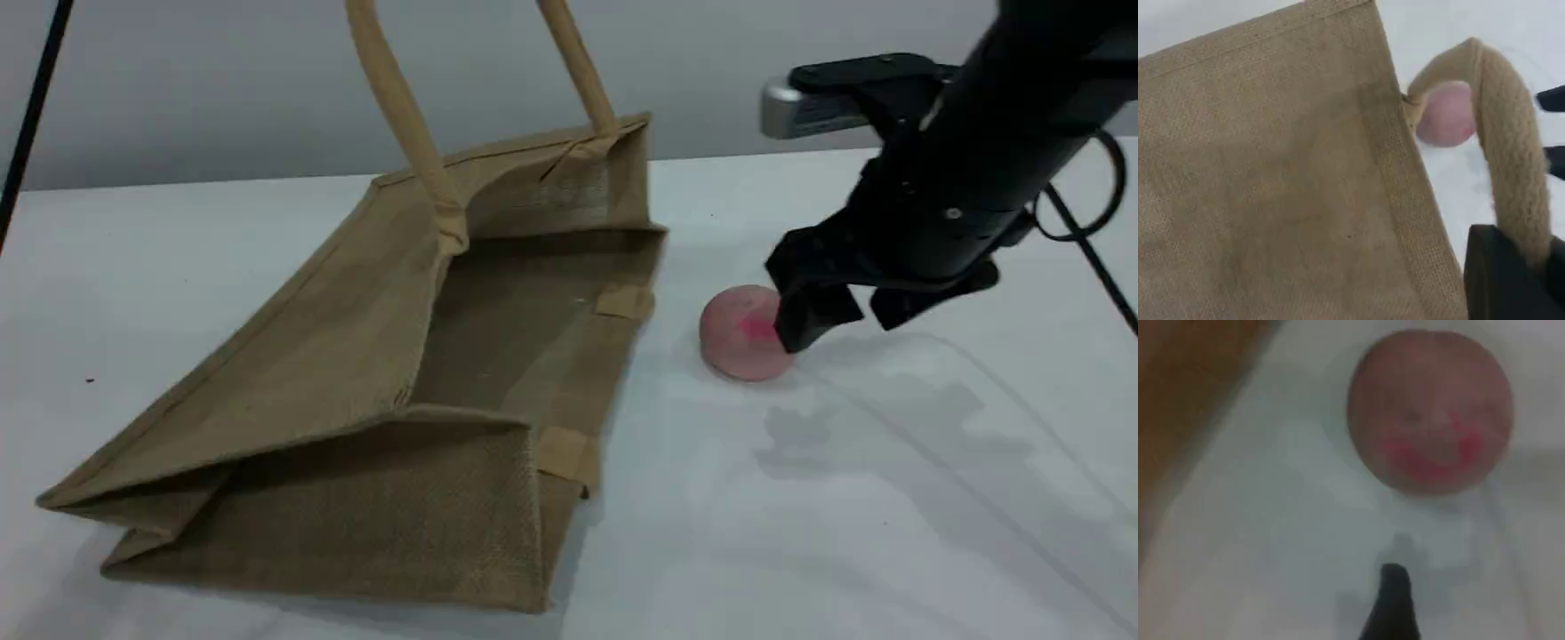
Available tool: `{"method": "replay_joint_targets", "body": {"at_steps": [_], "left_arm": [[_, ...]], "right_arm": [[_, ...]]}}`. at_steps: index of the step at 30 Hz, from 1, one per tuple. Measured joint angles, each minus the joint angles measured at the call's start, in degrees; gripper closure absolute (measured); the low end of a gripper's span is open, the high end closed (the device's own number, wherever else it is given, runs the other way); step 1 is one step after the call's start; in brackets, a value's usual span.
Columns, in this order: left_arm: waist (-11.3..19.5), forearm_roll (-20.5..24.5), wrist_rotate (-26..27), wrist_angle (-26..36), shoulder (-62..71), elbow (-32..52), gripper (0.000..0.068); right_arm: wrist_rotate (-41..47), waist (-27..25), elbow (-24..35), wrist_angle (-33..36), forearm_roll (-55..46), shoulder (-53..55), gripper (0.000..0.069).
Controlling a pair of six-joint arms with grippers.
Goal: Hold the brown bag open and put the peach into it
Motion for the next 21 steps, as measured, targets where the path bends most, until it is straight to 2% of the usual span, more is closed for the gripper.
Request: {"method": "replay_joint_targets", "body": {"at_steps": [6, 16, 21], "left_arm": [[-0.6, -0.6, 5.7, 0.1, -1.1, 0.0, 0.0598], [-1.0, -1.5, 20.8, 0.1, -1.7, 0.0, 0.0598], [-1.0, -2.0, 25.7, 0.1, -1.7, 0.0, 0.0598]], "right_arm": [[-0.1, 1.7, -2.3, -2.0, -0.3, 0.5, 0.0181], [-1.5, 2.3, -3.2, -4.5, -0.5, 3.9, 0.0181], [-1.4, 2.3, -3.3, -7.4, -0.5, 6.8, 0.0181]]}}
